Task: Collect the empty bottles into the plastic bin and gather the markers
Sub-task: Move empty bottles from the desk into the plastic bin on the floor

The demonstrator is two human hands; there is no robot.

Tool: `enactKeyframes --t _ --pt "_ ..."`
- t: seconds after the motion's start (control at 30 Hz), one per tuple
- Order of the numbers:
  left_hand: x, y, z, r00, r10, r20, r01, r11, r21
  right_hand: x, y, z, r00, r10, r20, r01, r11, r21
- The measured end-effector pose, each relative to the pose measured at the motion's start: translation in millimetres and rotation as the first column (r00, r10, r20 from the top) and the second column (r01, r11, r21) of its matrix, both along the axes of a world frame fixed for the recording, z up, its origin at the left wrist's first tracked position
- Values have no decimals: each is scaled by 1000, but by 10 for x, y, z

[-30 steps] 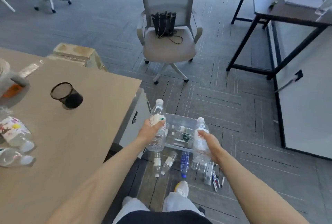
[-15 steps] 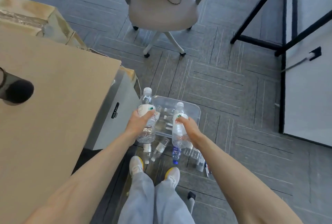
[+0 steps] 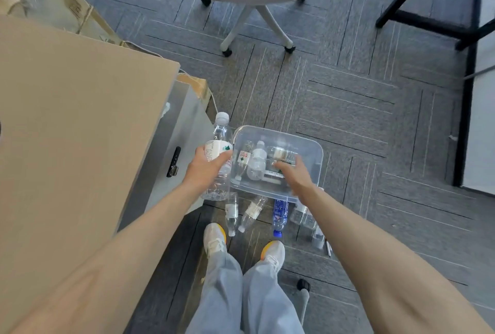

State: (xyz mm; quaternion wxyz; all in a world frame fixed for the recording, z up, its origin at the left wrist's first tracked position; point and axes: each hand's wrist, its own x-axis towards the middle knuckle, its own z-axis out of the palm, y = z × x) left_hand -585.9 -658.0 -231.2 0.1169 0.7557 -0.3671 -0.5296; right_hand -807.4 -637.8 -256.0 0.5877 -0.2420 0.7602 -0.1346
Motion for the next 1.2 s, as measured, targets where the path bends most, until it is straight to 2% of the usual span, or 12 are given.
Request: enactKeyframes --t 0.17,0.4,0.57,0.9,0.97,1.03,1.2 --pt "-84 39 46 999 -26 -38 26 1000 13 -199 74 174 997 -22 -69 17 998 -61" --pt "-433 54 162 994 -88 -60 88 996 11 -362 100 415 998 -36 -44 31 995 -96" --pt "-688 81 149 989 -111 -102 115 993 34 -420 170 484 999 23 -27 -26 995 -97" --pt "-1193 -11 -318 930 -356 -92 362 931 56 -824 259 211 995 23 -98 -33 995 -96" --pt "-1268 -41 -441 898 -438 -35 440 896 61 -915 267 135 990 12 -138 -30 991 -130" --pt "-1273 -79 -483 867 -490 91 485 872 74 -975 281 114 985 -14 -172 -16 986 -168" --pt "-1220 -187 -76 820 -533 206 534 843 56 -973 362 388 989 26 -143 -45 990 -132"
